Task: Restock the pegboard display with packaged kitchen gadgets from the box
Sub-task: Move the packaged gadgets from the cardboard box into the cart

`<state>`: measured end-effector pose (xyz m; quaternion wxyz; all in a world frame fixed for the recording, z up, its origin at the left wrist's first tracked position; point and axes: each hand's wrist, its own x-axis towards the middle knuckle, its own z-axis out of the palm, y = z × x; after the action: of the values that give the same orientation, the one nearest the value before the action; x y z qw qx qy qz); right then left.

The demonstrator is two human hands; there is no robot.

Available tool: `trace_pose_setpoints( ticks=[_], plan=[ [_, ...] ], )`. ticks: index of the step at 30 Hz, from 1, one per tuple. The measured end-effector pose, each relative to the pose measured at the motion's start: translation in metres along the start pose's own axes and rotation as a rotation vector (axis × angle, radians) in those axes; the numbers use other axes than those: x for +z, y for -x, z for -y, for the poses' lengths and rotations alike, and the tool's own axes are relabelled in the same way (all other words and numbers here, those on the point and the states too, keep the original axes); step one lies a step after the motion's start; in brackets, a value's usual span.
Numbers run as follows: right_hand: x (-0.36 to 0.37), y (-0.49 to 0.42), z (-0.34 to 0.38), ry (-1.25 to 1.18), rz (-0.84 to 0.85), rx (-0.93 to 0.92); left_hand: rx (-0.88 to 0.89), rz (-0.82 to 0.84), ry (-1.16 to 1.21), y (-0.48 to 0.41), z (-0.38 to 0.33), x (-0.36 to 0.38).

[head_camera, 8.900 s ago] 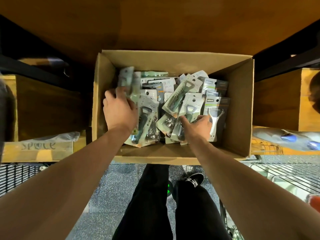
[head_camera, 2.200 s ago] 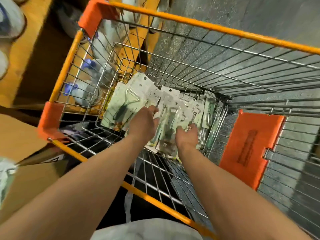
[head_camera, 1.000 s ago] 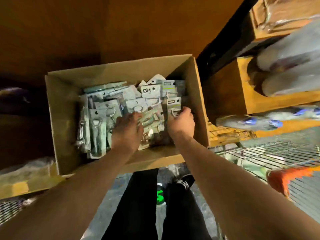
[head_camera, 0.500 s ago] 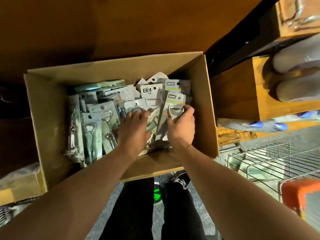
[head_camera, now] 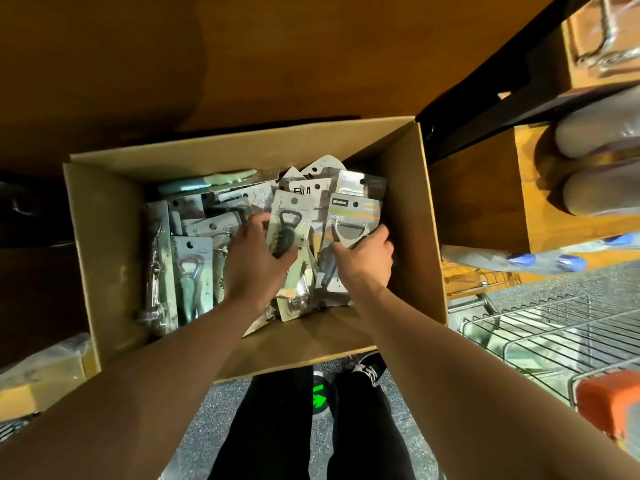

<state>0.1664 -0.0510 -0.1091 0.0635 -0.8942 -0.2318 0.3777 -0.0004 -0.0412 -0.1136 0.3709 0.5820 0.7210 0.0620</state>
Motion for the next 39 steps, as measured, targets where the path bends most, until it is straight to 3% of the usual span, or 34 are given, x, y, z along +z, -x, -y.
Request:
trace_pose_setpoints(
  ticks=[6, 15, 22, 30, 35, 39],
  plan=[
    [0.0, 0.001, 0.002, -0.066, 0.002, 0.039, -0.007, 0.003, 0.045, 0.004, -0.004, -0.001],
    [-0.024, 0.029, 0.004, -0.362, 0.03, -0.126, -0.01, -0.023, 0.135, 0.026, -0.022, -0.014],
    [-0.083, 0.068, -0.016, -0.527, -0.069, -0.273, 0.055, -0.073, 0.045, 0.063, -0.074, -0.026],
    [-0.2, 0.098, -0.087, -0.748, -0.282, -0.286, 0.321, -0.118, 0.1, 0.146, -0.187, -0.006],
    [-0.274, 0.105, -0.167, -0.88, -0.446, -0.171, 0.521, -0.037, 0.084, 0.209, -0.27, 0.041],
    [-0.314, 0.096, -0.261, -1.019, -0.526, 0.01, 0.695, 0.12, 0.017, 0.265, -0.324, 0.11]
  ],
)
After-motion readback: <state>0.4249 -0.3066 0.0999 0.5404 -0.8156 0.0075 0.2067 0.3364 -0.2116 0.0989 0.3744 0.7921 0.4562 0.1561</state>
